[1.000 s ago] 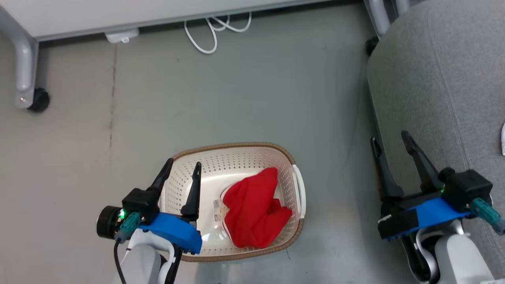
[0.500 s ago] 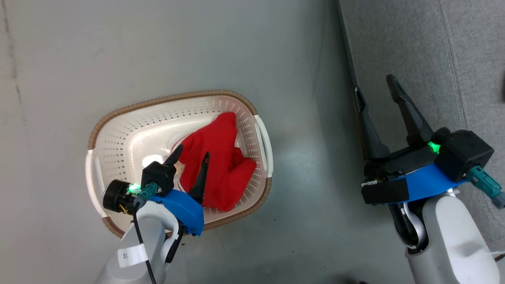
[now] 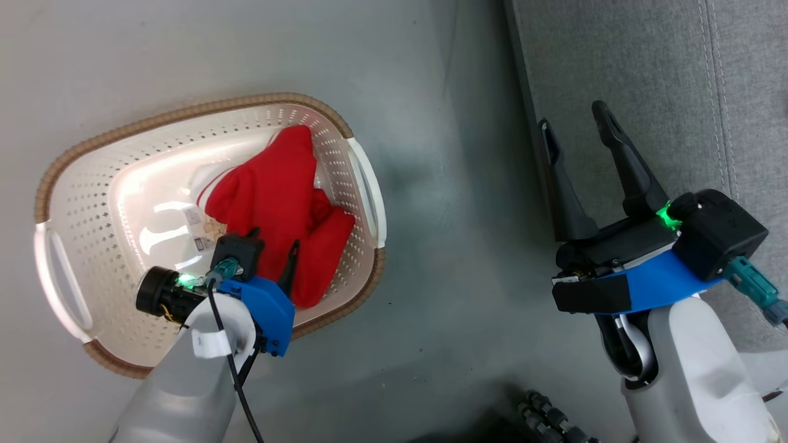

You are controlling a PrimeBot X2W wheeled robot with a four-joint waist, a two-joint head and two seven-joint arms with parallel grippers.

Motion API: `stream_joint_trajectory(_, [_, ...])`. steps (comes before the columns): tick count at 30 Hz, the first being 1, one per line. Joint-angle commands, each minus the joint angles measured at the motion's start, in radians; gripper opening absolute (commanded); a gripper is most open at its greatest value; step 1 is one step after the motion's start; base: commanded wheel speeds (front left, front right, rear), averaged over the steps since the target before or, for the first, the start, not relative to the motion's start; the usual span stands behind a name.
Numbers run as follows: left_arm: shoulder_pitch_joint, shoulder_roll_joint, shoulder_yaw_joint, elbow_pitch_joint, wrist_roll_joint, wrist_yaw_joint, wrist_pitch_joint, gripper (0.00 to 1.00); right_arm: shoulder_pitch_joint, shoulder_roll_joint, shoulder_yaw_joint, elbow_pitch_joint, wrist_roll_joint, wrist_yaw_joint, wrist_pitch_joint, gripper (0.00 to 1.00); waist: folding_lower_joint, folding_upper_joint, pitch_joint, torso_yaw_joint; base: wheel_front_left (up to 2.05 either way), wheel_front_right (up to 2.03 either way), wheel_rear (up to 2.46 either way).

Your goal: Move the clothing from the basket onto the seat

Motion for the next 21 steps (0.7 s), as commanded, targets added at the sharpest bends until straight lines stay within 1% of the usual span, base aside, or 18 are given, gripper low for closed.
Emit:
stream_joint_trajectory(1, [-0.023, 0.002, -0.011, 0.014, -0.012, -0.001, 0.011, 1.00, -0.017, 0.006, 0.004, 0.003, 0.001, 0.000, -0.006, 1.00, -0.0002, 0.0000, 0.012, -0.009, 0.00, 0.00, 0.00])
stream_joint_trajectory(9, [-0.079, 0.011, -0.038, 0.117, -0.059, -0.001, 0.087, 1.00, -0.027, 0.014, 0.022, 0.016, 0.013, 0.000, -0.021, 1.00, -0.0002, 0.0000, 0.034, -0.029, 0.00, 0.00, 0.00])
stream_joint_trajectory(11, [-0.091, 0.013, -0.037, 0.141, -0.063, 0.007, 0.106, 1.00, -0.028, 0.016, 0.023, 0.018, 0.015, 0.000, -0.026, 1.00, -0.0002, 0.0000, 0.038, -0.033, 0.00, 0.00, 0.00])
stream_joint_trajectory(21, [-0.106, 0.007, -0.025, 0.192, -0.096, 0.028, 0.195, 1.00, -0.028, 0.020, 0.037, 0.034, 0.029, 0.000, -0.037, 1.00, -0.0002, 0.0000, 0.051, -0.056, 0.00, 0.00, 0.00])
